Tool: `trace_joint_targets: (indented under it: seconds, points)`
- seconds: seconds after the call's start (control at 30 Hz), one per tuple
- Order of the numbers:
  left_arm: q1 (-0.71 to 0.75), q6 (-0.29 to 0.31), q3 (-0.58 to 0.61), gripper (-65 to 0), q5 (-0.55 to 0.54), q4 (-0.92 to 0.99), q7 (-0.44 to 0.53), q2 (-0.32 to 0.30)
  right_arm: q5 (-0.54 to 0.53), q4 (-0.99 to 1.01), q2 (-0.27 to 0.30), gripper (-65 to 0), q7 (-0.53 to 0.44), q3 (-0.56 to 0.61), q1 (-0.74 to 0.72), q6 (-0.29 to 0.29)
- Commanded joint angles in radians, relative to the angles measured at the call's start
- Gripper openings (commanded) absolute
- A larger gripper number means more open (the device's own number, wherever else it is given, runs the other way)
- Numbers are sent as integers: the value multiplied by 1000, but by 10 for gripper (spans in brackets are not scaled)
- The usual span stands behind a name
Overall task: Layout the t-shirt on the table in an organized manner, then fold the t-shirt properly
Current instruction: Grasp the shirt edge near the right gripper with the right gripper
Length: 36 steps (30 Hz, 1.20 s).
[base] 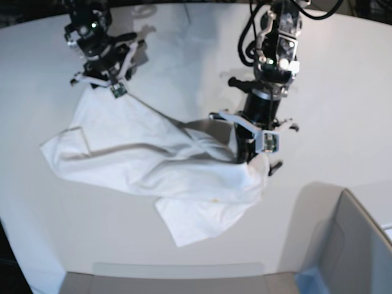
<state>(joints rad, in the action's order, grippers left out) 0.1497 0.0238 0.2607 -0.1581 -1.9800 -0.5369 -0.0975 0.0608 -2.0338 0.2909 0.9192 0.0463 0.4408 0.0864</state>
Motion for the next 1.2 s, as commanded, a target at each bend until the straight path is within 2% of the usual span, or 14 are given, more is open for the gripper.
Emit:
trace_joint_targets:
  seconds: [0.0,0.1,0.27,0.4,0.47,0.53,0.67,0.73,0.77,0.87,0.93,1.17]
  points:
    - [-11,3,-4,-650,7,-15,33,0,11,-15,8,-410,-13,-4,-4,-4]
    - [-11,3,-4,-650,7,-12,33,-1,57,-15,8,-410,-13,-4,-20,-6]
    - [-12,3,-4,-650,7,-11,33,-1,233,-12,0,-410,-13,8,-36,-6]
    - [-14,3,-4,-650,7,-11,33,-1,204,-17,-5,-410,-19,10,-36,-9]
    - [-14,3,-4,-650,7,-11,33,-1,109,-26,-23,-410,-21,-30,-38,-10]
    - [-14,3,-4,-650,7,-11,33,-1,-60,-29,-63,-410,-25,-132,-43,-10]
    - [-14,3,-4,-650,7,-11,33,-1,-520,-28,-111,-410,-39,-445,-50,-7]
    - [-12,3,-4,-650,7,-9,33,-1,-705,-26,-109,-410,-13,-578,-49,-7]
    - [-12,3,-4,-650,7,-5,33,-1,-761,-26,-109,-410,-1,-626,-49,-6]
    - [-12,5,-4,-650,7,12,33,-1,-878,-25,-114,-410,59,-747,-47,-3]
    - [-12,6,-4,-650,7,17,33,-1,-921,-21,-120,-410,94,-788,-36,-1]
    - [-9,8,-1,-650,7,14,33,-1,-959,106,-195,-410,107,-804,-9,16]
